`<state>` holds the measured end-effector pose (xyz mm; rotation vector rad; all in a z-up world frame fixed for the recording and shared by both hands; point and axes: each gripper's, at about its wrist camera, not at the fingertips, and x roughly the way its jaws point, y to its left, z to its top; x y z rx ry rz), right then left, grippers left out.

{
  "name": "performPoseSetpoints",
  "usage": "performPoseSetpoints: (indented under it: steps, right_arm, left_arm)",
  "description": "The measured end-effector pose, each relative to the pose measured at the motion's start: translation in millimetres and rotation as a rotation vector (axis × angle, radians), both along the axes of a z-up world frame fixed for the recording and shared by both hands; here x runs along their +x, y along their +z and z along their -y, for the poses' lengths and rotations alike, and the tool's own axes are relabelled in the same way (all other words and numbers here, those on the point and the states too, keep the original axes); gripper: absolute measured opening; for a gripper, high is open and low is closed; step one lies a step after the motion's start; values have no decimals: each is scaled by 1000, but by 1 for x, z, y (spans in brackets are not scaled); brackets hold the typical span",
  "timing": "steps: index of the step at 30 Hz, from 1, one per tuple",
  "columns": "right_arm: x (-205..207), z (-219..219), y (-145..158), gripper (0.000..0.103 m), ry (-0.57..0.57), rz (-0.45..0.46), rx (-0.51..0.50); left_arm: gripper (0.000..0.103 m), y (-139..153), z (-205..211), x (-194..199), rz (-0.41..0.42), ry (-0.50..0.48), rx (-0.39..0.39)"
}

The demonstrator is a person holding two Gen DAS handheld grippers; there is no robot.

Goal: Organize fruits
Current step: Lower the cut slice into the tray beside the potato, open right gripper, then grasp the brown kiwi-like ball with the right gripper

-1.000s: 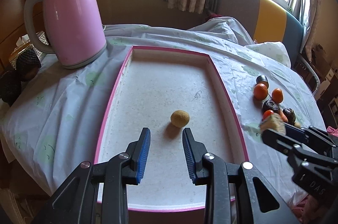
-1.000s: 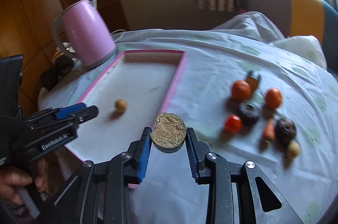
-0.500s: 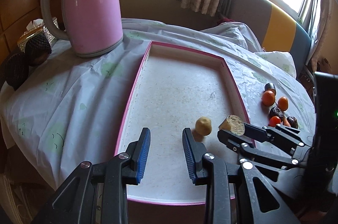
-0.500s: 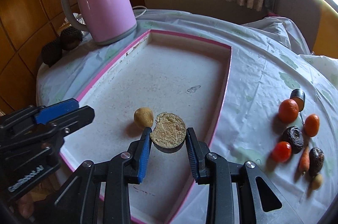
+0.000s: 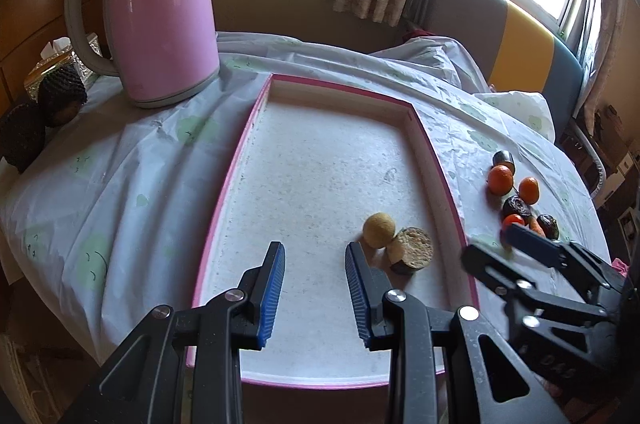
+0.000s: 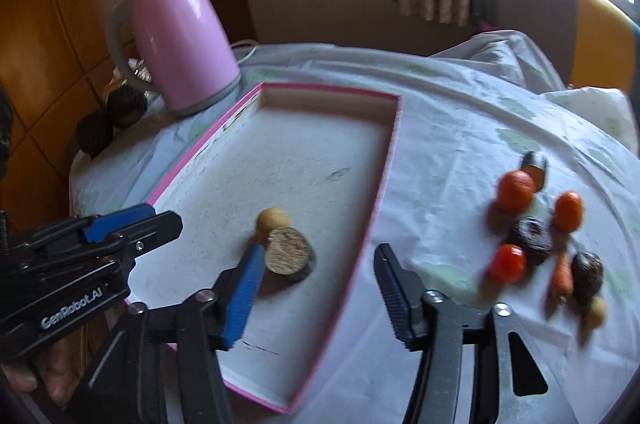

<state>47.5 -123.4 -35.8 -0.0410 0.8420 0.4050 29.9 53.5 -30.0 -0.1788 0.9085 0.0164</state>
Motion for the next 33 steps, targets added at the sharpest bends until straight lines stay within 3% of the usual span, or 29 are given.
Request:
performPoseSetpoints:
  steps: [4,9,12,14,16,18,22,28,33]
  right_arm:
    - [-12,36,3,89,-114,50,-63]
    - [-18,91,-2,89,-247,17,-53]
    - [-21,130,-10,89,-338,-51,30]
    - [-24,153,-13,86,-406,-68,70]
    - [-24,169,-16,64,-457,-80,67]
    - [-22,180,-21,53,-476,-96,66]
    - [-17,191,-27,43,-495,-96,38]
    - [-3,202,-32,41,-494,-81,36]
    - [17,198,-40,41,-477,-64,-28]
  left_arm:
    - [31,1,8,0,-4,-14,18]
    - [31,3,24,0,3,-71,21]
    - [31,7,37,0,17,-119,21]
    - [31,8,45,0,19,-146,25]
    - [31,9,56,1,19,-180,25]
    - [31,9,64,2,14,-202,29]
    - [31,8,77,4,2,-235,18]
    - [31,2,89,6,-24,-279,24]
    - [31,4,102,10,-26,-315,26]
